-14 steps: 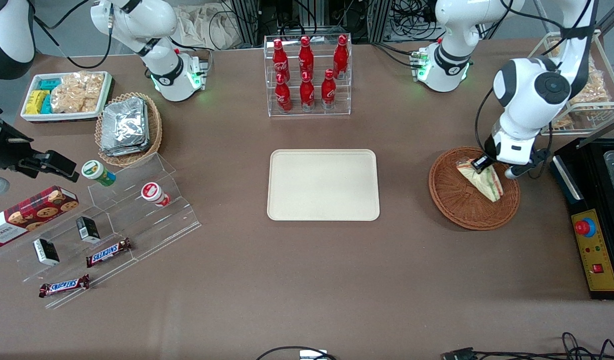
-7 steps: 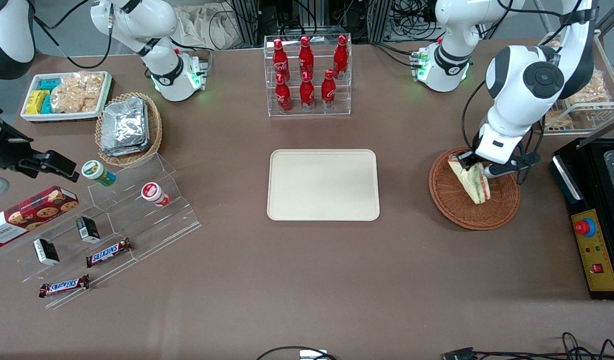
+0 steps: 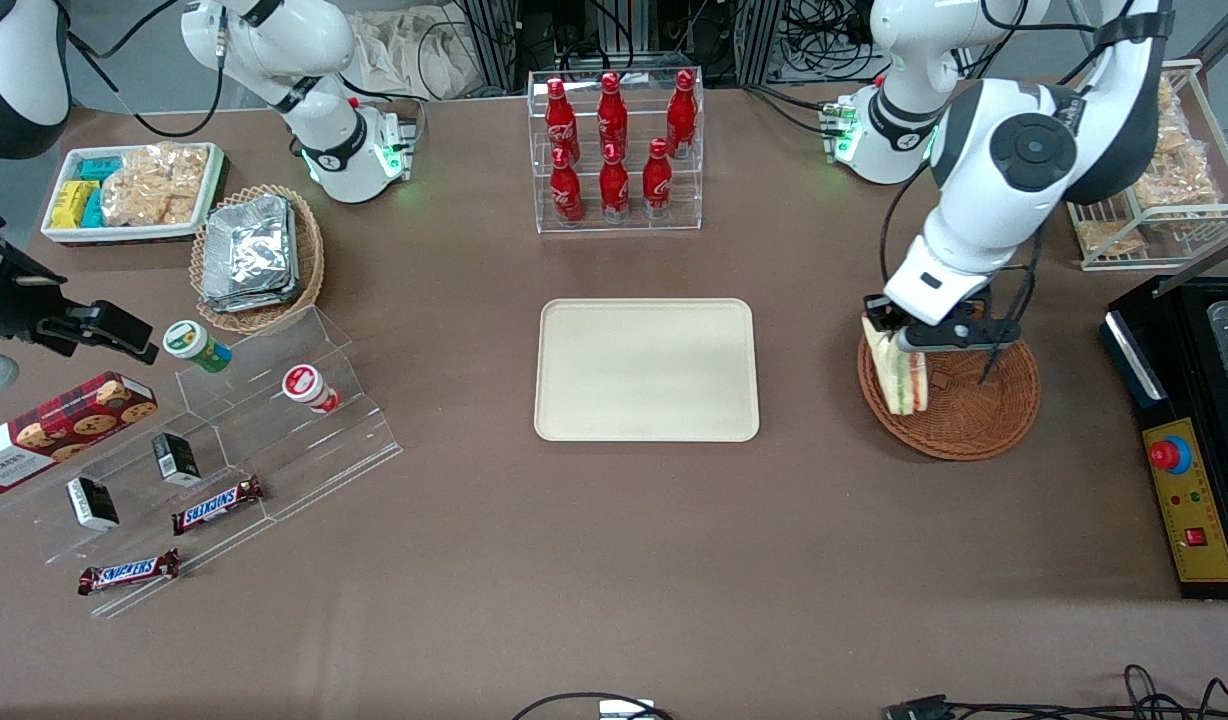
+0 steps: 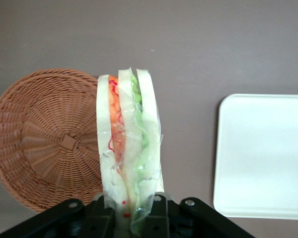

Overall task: Place sandwich from basket to tray
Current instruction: 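Lift the sandwich out of the basket with the left gripper, then carry the held sandwich over the cream tray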

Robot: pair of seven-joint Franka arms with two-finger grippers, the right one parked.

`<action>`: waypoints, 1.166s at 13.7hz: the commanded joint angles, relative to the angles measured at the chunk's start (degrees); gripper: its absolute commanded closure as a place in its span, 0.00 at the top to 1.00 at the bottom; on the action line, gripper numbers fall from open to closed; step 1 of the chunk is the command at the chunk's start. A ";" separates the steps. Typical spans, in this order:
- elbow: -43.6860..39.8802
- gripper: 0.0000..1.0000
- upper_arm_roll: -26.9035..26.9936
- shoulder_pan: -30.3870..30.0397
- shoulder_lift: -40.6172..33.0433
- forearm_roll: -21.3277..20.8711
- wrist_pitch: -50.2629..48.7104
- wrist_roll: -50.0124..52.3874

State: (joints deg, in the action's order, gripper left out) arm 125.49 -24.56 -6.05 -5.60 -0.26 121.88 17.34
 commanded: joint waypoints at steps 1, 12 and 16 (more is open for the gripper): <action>-1.57 0.00 -3.63 -0.19 1.21 0.09 -0.59 -1.25; -3.68 0.02 -18.05 -0.10 8.59 -0.35 5.82 6.82; -3.59 0.02 -19.64 -0.10 13.15 -4.73 8.28 12.00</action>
State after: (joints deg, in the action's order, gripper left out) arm 123.07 -42.94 -5.84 3.91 -1.84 128.71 25.77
